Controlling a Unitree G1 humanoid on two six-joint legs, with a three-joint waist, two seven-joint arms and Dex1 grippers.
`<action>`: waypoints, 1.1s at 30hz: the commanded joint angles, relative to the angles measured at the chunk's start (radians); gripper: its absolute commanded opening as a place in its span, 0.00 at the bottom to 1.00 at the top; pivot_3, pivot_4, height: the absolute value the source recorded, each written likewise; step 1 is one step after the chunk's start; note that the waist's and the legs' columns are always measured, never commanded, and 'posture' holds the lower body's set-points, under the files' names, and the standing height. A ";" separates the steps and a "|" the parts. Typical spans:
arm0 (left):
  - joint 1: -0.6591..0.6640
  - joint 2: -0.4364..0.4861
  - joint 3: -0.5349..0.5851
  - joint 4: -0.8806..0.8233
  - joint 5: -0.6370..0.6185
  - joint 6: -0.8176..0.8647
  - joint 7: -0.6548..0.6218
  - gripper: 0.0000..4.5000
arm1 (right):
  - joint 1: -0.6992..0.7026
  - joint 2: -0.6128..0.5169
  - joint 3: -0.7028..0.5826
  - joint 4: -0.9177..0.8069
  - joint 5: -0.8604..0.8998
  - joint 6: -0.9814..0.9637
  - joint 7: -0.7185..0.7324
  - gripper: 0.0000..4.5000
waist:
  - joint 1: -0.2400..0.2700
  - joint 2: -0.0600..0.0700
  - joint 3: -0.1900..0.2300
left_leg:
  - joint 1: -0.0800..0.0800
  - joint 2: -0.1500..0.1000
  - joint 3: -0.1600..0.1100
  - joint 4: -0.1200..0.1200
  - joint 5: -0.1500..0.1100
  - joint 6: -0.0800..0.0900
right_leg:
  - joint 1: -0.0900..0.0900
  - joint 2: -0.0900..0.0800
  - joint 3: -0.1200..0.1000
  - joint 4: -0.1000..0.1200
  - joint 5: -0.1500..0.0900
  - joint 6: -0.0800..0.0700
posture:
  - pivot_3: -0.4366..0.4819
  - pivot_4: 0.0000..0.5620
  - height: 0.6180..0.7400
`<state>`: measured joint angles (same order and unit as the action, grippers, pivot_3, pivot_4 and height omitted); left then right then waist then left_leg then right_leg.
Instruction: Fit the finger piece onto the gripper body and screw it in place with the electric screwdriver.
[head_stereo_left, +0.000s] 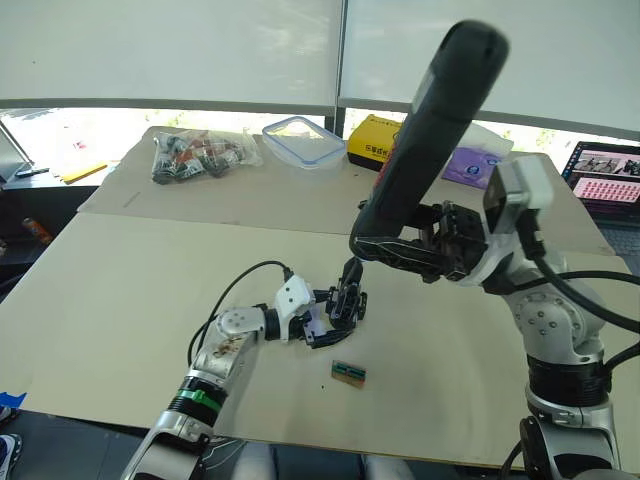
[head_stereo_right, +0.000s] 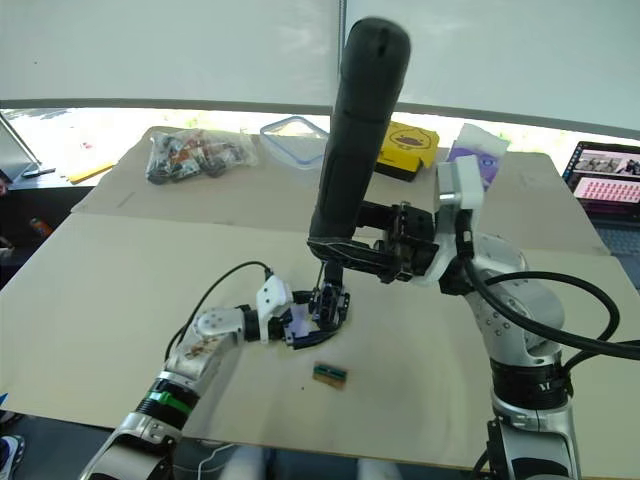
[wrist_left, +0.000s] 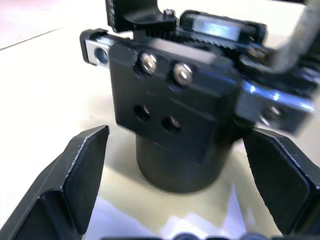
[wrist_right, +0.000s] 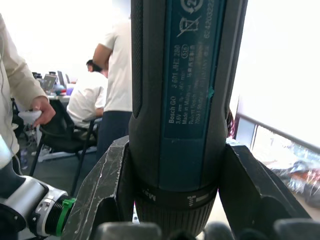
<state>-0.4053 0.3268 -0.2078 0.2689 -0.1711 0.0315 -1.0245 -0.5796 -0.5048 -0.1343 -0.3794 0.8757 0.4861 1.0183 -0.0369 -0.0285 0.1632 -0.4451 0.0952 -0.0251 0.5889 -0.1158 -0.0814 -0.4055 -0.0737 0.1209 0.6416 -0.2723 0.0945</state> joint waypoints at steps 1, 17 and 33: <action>0.059 0.088 0.065 -0.056 -0.053 0.018 -0.052 0.99 | 0.006 -0.057 -0.103 -0.073 0.082 0.008 -0.025 0.43 | -0.007 0.000 0.000 | 0.000 0.000 0.000 0.000 0.000 0.000 | 0.000 0.000 0.000 0.000 0.000 0.000 | 0.48 0.27 1.00; 0.292 0.376 0.285 -0.177 -0.279 -0.111 -0.390 0.99 | 0.529 -0.223 -0.367 -0.151 -0.033 -0.147 0.090 0.43 | -0.004 0.001 0.003 | 0.000 0.000 0.001 0.000 0.000 -0.001 | 0.000 -0.002 0.000 -0.001 -0.005 -0.007 | 0.48 0.27 1.00; 0.217 0.272 -0.009 -0.336 -0.134 0.014 -0.296 0.99 | 0.475 -0.054 0.003 -0.333 -0.084 -0.154 -0.095 0.43 | -0.007 -0.002 0.005 | 0.000 0.000 0.001 0.001 -0.001 -0.001 | 0.000 -0.002 0.000 -0.001 -0.004 -0.008 | 0.48 0.27 1.00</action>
<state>-0.1728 0.6159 -0.1806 -0.0631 -0.3396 0.0528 -1.3420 -0.0851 -0.5666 -0.1609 -0.6786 0.8126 0.3744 0.9284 -0.0438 -0.0300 0.1678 -0.4454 0.0952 -0.0242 0.5904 -0.1165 -0.0825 -0.4057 -0.0755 0.1210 0.6403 -0.2768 0.0869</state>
